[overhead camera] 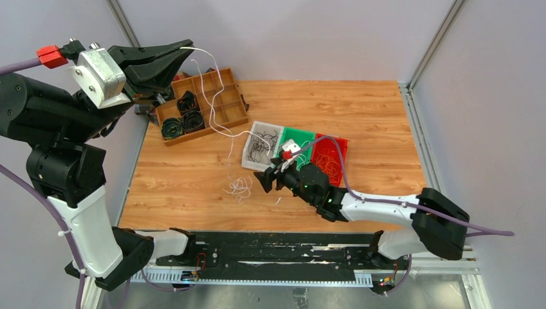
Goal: Untangle the cables
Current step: Untie the cable.
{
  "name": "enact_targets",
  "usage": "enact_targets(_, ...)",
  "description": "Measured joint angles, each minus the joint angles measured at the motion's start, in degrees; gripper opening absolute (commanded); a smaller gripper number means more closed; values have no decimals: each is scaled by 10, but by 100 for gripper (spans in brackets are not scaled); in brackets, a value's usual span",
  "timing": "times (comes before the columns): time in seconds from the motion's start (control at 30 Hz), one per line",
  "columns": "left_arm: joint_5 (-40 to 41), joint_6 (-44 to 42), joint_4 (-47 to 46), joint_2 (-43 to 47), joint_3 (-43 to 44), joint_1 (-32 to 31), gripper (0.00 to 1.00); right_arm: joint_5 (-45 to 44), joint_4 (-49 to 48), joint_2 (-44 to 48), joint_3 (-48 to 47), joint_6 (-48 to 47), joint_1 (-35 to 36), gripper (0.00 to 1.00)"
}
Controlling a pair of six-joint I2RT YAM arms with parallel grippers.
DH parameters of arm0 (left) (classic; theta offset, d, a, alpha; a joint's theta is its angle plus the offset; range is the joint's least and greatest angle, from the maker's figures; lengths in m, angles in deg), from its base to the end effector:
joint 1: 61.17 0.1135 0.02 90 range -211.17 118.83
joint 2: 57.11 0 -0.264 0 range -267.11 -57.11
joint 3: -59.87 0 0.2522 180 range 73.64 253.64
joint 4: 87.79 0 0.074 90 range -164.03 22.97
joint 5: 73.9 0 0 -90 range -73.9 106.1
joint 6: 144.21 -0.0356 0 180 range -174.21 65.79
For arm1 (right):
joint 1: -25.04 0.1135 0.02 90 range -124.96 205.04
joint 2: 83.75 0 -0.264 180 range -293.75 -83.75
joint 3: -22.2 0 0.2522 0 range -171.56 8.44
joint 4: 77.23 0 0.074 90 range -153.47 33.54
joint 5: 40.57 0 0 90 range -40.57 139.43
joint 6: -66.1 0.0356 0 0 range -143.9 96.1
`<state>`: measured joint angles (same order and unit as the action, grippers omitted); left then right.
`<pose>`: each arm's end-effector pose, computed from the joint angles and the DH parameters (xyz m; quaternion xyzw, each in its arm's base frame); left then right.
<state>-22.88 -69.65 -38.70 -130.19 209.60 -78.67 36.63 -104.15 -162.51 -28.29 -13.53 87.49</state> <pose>0.0806 -0.0489 0.6585 0.4121 0.3877 -0.1874 0.8029 0.1454 0.2618 0.2504 -0.2421 0.6730 0.3480 0.6062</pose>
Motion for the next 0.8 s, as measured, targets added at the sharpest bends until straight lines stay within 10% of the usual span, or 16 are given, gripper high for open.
enact_targets(0.63, 0, 9, -19, -3, -23, 0, 0, 203, -14, -109, -150, -38, 2, 76)
enact_targets(0.8, 0, 4, -17, 1, -25, 0, 0, 187, -10, -180, -187, -45, 2, 50)
